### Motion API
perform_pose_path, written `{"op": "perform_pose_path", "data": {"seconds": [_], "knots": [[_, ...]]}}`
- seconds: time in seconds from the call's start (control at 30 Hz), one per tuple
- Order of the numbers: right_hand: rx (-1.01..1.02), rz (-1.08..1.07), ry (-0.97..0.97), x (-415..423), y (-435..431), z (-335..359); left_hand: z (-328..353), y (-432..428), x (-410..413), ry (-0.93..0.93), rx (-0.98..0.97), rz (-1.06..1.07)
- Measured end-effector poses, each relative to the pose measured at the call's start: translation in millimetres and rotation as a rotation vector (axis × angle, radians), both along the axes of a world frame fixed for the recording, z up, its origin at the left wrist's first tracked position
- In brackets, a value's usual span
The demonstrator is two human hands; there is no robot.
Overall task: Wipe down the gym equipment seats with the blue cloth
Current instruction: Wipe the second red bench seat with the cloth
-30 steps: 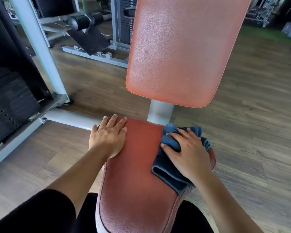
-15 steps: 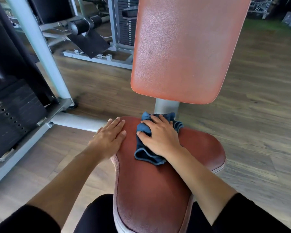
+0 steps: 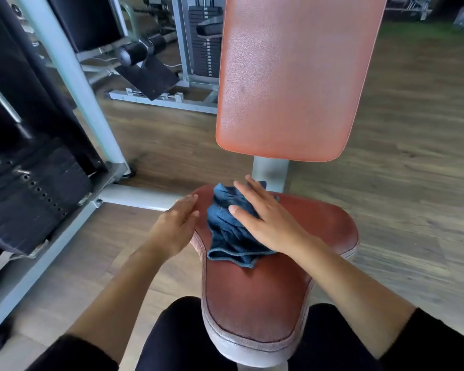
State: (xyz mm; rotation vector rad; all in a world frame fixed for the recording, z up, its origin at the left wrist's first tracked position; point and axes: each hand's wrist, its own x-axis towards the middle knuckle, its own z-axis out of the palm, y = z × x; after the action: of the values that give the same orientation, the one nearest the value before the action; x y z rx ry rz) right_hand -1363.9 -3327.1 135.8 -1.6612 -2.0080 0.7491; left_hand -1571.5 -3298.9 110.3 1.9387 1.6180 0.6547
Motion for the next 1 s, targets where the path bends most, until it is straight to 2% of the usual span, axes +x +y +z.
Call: {"op": "perform_pose_path", "data": {"seconds": [0.1, 0.2, 0.4, 0.47, 0.73, 0.87, 1.0], "knots": [[0.03, -0.137, -0.043, 32, -4, -2, 20, -4, 19, -0.003, 0.105, -0.004], [-0.017, -0.215, -0.224, 58, -7, -17, 36, -9, 52, 0.038, 0.156, -0.101], [-0.039, -0.191, -0.419, 64, -6, -31, 19, -10, 106, 0.534, 0.099, -0.216], [-0.055, -0.183, -0.454, 64, -3, -31, 14, -3, 108, 0.605, 0.097, -0.203], [-0.081, -0.178, -0.455, 65, -2, -33, 1, 45, 92, 0.535, 0.095, -0.036], [-0.084, -0.176, -0.451, 66, 0, -34, 3, 25, 89, 0.503, 0.161, -0.129], [-0.06, -0.18, -0.456, 67, 2, -36, 3, -8, 56, 0.35, 0.22, -0.226]]}}
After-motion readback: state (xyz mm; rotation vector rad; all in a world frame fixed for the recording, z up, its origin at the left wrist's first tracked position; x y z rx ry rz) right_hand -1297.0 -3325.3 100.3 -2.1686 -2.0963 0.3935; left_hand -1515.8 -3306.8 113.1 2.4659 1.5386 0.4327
